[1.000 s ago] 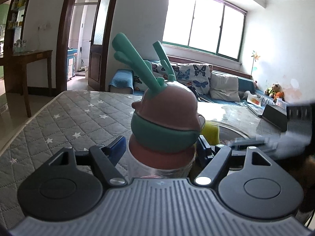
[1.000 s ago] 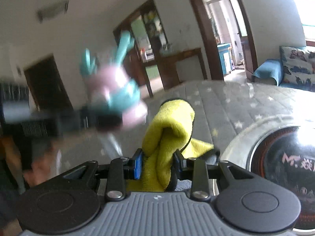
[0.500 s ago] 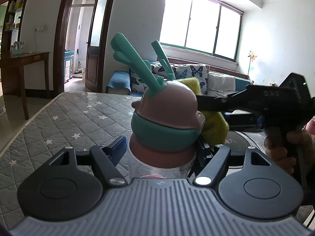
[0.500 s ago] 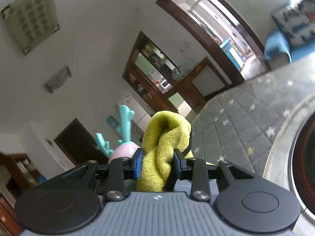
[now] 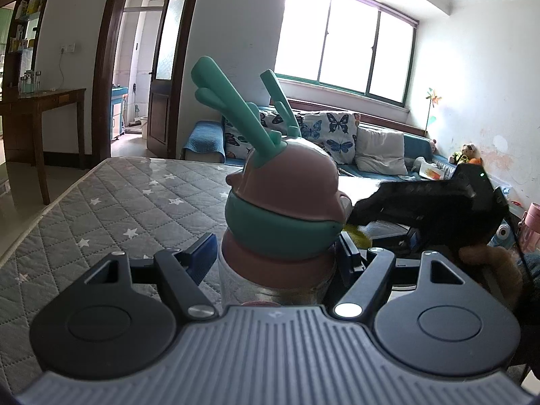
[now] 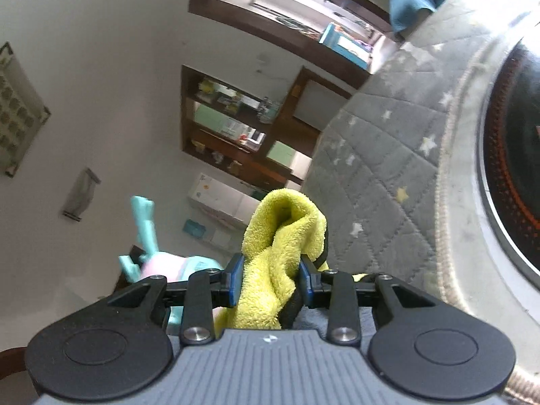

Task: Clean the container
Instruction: 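Roll the right tool and rub the cloth along the bottle's side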

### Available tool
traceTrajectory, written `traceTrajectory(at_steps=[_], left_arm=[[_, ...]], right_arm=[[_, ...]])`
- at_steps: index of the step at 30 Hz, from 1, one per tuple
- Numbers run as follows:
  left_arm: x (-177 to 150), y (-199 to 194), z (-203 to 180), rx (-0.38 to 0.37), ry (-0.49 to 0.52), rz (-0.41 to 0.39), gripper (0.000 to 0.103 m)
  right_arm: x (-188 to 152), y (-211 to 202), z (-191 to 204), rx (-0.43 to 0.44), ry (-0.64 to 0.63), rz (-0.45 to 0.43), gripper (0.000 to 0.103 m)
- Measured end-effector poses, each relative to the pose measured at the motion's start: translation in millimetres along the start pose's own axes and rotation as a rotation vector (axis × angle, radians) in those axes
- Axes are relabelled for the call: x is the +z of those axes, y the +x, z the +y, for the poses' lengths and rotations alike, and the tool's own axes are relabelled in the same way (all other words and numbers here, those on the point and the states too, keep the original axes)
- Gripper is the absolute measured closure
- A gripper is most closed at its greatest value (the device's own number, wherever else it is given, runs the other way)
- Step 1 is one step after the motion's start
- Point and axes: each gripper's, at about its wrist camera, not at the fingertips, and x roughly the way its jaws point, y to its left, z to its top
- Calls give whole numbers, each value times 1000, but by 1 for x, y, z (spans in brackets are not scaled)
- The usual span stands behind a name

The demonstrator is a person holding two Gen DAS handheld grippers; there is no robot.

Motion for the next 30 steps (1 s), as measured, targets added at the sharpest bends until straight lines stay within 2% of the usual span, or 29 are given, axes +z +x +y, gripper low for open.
traceTrajectory(at_steps=[6,11,17,25,30], left_arm=[[0,1,1,-1,-2,0,29],[1,0,-1,0,-1,1,29],[1,-4,-4,5,7,9,29],[-2,-15,-2,17,18,1,29],[-5,-23,1,24,20,-6,28]], right_arm=[[-13,8,-19,-73,2,40,70],[-22,10,-7,-159,-72,80,70],[-48,-16,22,-251,-203,132,70],[-47,-53,81,-216,-349,-4,72],[-48,-76,141,-135,-511,-131,72]])
